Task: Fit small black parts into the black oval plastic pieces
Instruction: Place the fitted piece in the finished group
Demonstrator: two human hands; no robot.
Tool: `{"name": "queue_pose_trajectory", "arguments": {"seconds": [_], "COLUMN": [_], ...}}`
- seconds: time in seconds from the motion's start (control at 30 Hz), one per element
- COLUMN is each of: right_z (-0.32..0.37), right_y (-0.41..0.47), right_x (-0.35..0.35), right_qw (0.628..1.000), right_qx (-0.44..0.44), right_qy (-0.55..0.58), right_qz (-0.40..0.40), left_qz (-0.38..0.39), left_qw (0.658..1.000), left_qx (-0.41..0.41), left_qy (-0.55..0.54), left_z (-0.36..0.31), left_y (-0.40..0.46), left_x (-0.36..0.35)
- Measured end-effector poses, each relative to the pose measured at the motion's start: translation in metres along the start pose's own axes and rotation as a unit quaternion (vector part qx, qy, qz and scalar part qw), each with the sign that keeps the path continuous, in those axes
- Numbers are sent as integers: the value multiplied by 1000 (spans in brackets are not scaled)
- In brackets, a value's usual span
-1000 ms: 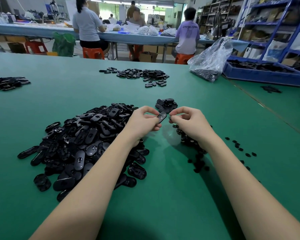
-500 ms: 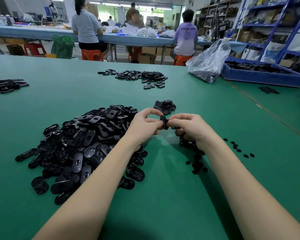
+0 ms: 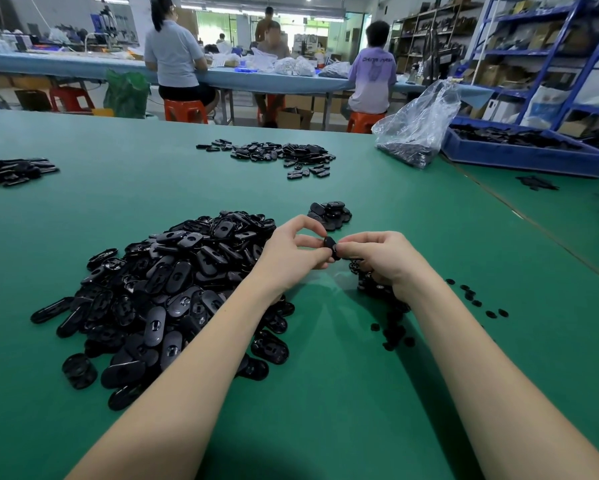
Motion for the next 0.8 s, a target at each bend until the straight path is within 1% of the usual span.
{"name": "queue_pose_trajectory", "arguments": {"seconds": [0.13,0.27,0.33,0.4,0.47,0.53,0.63,0.8], "right_z": [1,1,0,0,0,1,2,7], "right_y": [0,0,-1,-1,-1,-1,0,-1], "right_x": [2,2,3,5,6,6,3,1], "right_qw": [1000,1000,1000,1000,999,999,998,997], "right_qx": [16,4,-6,-6,-1,8,30,55], "right_qy": [-9,-13,-10,-8,-4,-14,-38,-36], "right_qz": [-3,2,10,21,37,45,41,51], "left_qz": [4,2,16,34,44,43,37,13], "left_qw": [999,999,1000,998,996,996,992,991], "left_qx": [-22,-28,-9,31,60,78,103,108], "left_qy": [28,19,-11,-51,-49,-32,-62,-83], "left_z": [-5,-8,-9,-7,-5,-1,3,6], "left_y": [-2,-4,-4,-5,-5,-5,-5,-3], "left_x": [-3,-2,-1,0,1,2,0,1]}}
Point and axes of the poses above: each hand's wrist, its own y-axis towards the middle knuckle, its own x-axis out of the back of the hand, z = x × y, the point moved 7 cm from there along y, towards the middle knuckle, and after that the axes turned 9 degrees about -z, right-handed, at the moved point
